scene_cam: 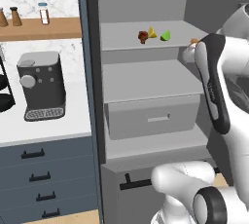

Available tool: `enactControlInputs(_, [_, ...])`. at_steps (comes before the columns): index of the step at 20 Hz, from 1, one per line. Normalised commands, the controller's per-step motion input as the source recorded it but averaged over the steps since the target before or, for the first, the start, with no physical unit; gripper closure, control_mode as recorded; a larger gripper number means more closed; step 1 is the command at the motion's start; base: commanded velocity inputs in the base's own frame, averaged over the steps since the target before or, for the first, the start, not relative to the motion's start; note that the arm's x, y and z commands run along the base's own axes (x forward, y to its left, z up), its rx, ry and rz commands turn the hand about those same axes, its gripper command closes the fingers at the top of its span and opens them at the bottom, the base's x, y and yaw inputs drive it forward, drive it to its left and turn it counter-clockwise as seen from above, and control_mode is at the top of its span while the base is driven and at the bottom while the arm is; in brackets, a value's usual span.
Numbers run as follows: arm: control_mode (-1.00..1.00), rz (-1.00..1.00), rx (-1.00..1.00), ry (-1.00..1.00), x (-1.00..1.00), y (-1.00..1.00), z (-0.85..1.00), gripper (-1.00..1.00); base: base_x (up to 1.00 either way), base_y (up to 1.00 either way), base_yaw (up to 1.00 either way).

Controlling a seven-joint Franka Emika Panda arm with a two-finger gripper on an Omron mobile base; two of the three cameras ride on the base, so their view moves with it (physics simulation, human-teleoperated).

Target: Place one lemon wedge and one chicken drumstick in each tupperware on the nearby counter, to pack two identical lunches.

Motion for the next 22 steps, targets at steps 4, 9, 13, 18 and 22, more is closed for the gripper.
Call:
enactControlInputs(4, [-1.0, 0.0, 0.0, 0.14, -1.0, 0.28, -0.17, 1.0, 0.0, 0.0, 0.0])
enactControlInputs(9, [-1.0, 0.0, -0.04, 0.11, -1.0, 0.37, -0.35, 1.0, 0.0, 0.0, 0.0])
enactControlInputs(13, [-1.0, 0.0, -0.06, 0.06, -1.0, 0.47, -0.58, 1.0, 0.0, 0.0, 0.0])
enactControlInputs(18, [-1.0, 0.0, 0.0, 0.03, -0.91, 0.27, -0.77, 1.0, 0.0, 0.0, 0.0])
enactControlInputs(22, [-1.0, 0.0, 0.0, 0.0, -0.32, 0.06, -0.54, 1.0, 0.0, 0.0, 0.0])
